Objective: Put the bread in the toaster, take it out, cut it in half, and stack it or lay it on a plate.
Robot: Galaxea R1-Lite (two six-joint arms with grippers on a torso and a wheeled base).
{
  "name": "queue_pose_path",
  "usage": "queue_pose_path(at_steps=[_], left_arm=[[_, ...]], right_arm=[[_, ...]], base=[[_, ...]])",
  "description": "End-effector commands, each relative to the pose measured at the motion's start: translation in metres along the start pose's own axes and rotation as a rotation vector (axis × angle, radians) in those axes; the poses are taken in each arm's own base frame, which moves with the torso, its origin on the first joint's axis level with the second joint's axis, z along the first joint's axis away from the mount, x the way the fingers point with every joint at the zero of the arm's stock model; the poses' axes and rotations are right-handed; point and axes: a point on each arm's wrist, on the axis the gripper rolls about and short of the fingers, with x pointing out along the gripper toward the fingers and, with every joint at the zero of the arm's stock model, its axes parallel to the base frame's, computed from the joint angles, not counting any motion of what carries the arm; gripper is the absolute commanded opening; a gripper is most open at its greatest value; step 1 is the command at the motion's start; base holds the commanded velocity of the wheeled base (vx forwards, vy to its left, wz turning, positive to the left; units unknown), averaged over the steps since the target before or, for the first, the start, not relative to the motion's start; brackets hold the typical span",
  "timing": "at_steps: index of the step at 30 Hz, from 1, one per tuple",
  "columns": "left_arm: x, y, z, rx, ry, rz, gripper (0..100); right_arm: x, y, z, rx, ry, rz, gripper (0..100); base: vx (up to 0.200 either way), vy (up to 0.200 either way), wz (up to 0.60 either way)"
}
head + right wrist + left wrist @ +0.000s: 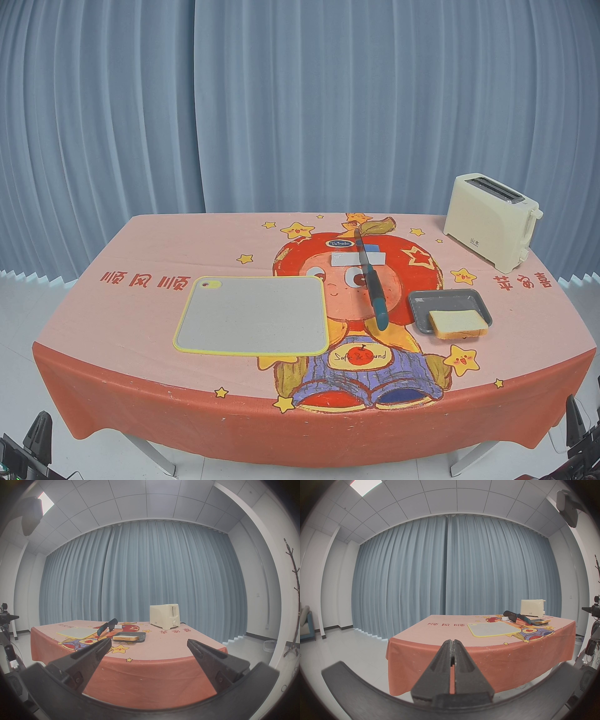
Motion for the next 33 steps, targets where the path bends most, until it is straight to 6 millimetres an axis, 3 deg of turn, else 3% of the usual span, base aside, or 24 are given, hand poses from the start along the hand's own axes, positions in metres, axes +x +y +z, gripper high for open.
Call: queue_pose_path(at_steps=[1, 33], left_arm=[[0.0001, 0.0, -0.0051, 0.0, 0.0, 0.001, 0], [0.0001, 0.0, -0.0051, -0.002, 0.0, 0.001, 0]], right_arm=[[0.0, -0.0001, -0.0052, 0.0, 0.001, -0.001, 100], [0.0, -0.0002, -0.0053, 0.0, 0.002, -0.001, 100]], base=[[0.0, 0.0, 0.0], [0.0, 0.0, 0.0]])
